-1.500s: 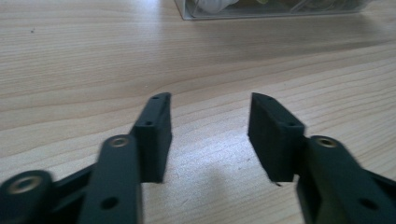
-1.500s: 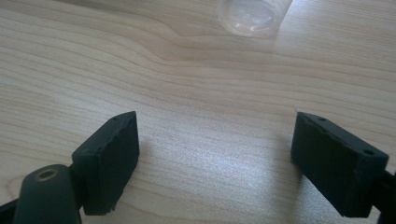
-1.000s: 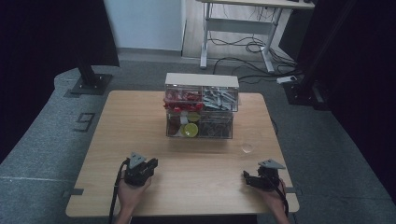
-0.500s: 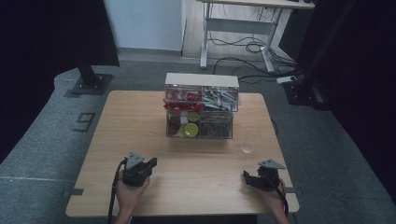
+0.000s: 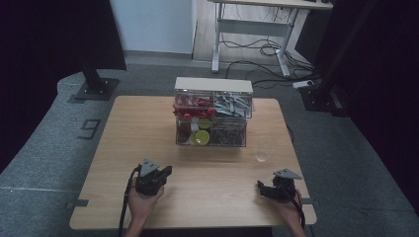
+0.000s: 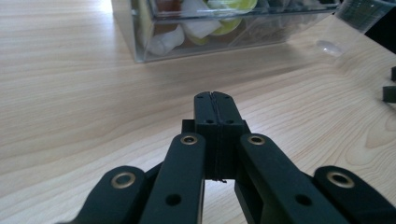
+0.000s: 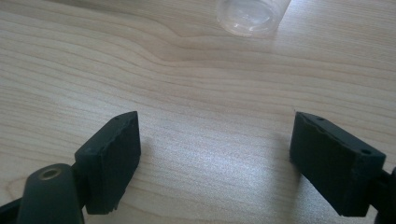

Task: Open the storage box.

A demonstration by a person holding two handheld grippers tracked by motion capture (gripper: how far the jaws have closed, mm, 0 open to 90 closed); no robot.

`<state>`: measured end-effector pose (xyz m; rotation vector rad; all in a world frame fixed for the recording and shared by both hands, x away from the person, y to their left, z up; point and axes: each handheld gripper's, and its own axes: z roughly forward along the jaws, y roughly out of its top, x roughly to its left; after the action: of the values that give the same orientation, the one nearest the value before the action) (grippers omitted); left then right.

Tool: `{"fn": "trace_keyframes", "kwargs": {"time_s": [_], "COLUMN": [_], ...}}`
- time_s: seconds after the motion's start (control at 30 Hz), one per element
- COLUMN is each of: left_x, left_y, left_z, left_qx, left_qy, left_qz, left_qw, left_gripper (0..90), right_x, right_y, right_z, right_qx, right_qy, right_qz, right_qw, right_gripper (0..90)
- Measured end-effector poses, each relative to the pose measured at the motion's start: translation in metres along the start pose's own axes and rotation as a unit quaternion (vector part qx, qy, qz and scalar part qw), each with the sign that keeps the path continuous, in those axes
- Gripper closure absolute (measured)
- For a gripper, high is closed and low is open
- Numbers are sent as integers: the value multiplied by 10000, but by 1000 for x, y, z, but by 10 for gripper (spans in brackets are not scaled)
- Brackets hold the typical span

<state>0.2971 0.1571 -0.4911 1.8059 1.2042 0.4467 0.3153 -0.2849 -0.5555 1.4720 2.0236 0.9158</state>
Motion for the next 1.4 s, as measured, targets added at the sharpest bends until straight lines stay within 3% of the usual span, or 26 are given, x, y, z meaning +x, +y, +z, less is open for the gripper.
{"fn": "trace_keyframes", "kwargs": {"time_s": [0.13, 1.07, 1.4], "left_x": [-3, -4, -8], "left_y": [7, 27, 33], "left_z": [6, 34, 46], "left_qx": [56, 242, 326], "left_qy": [-130, -263, -318], "left_qz": [13, -75, -8], "left_qw": [9999, 9993, 9990], "left_gripper": [900, 900, 900], "right_x": [0, 0, 0], "right_y": [0, 0, 0], "right_z": [0, 0, 0], "right_qx": [0, 4, 4], "right_qy": [0, 0, -2], "right_qz": [-1, 7, 8], "right_qw": [10000, 10000, 10000], "right_gripper": [167, 167, 167]}}
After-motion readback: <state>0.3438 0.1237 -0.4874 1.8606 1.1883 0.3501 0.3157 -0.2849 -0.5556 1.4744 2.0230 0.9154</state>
